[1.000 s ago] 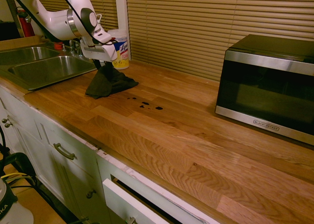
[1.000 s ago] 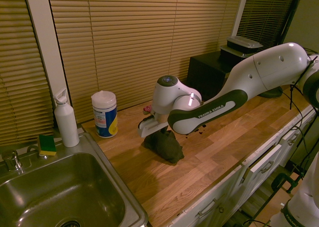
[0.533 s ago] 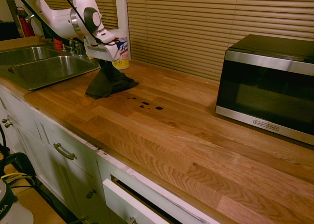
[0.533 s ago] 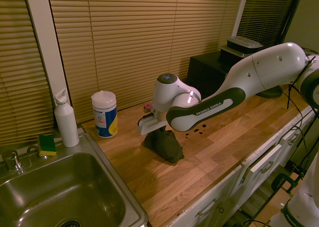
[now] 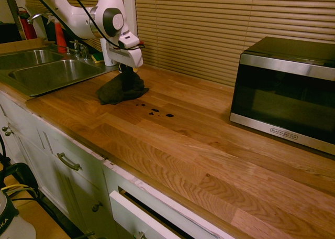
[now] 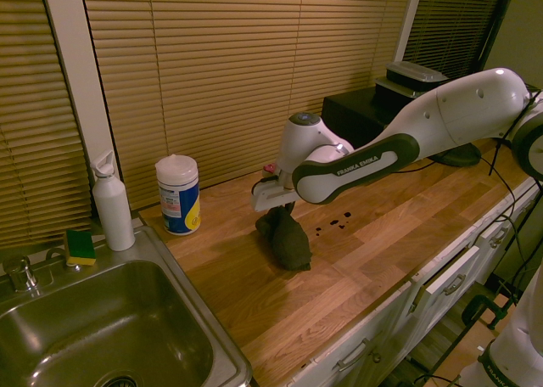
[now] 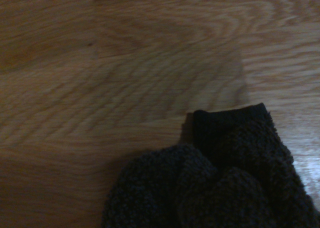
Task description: Clear the spill
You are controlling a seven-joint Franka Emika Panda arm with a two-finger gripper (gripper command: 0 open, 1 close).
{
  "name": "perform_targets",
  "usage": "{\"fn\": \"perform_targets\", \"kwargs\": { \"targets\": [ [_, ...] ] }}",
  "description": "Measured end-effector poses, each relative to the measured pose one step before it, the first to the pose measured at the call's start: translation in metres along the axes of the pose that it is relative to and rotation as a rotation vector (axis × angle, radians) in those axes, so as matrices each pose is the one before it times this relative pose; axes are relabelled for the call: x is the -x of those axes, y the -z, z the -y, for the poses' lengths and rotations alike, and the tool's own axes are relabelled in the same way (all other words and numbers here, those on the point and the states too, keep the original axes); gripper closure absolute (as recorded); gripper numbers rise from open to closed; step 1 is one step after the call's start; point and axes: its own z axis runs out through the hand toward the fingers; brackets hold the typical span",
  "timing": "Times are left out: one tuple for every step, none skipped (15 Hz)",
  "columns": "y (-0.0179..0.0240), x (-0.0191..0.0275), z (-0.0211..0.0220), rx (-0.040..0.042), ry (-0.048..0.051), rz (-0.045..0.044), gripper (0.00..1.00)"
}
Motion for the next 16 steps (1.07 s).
{"fn": "perform_targets", "kwargs": {
  "targets": [
    [-0.00071,-0.00864,-0.00664,-0.00094,-0.00883,0.00615,1.0],
    [-0.0003,-0.00822,-0.00728,-0.00352,-0.0114,0.00592,1.0],
    [-0.00019,-0.0083,-0.00763,-0.00441,-0.01038,0.00295,1.0],
    [-0.00035,-0.00632,-0.00727,-0.00623,-0.00814,0.00187,1.0],
    [0.00049,-0.00592,-0.00767,-0.00277,-0.00947,0.00144,1.0],
    [0.00051,-0.00623,-0.0077,-0.00059,-0.00983,0.00041,1.0],
    [-0.00008,-0.00709,-0.00762,-0.00029,-0.00951,-0.00129,1.0],
    [-0.00006,-0.00806,-0.0078,-0.00345,-0.01184,-0.00279,1.0],
    [-0.00001,-0.009,-0.0075,-0.00084,-0.01065,-0.00222,1.0],
    [0.00105,-0.00941,-0.00735,0.00246,-0.01256,-0.00428,1.0],
    [0.00056,-0.01122,-0.00704,0.00339,-0.01652,-0.00514,1.0],
    [-0.00022,-0.01153,-0.00716,0.00441,-0.01775,-0.0048,1.0],
    [-0.00004,-0.01198,-0.00611,0.00376,-0.01822,-0.00696,1.0],
    [-0.00032,-0.01055,-0.00507,0.00485,-0.01401,-0.00916,1.0],
    [-0.00031,-0.00876,-0.00426,0.00485,-0.01056,-0.00935,1.0],
    [-0.00032,-0.00772,-0.0038,0.0038,-0.01125,-0.00688,1.0]
  ]
}}
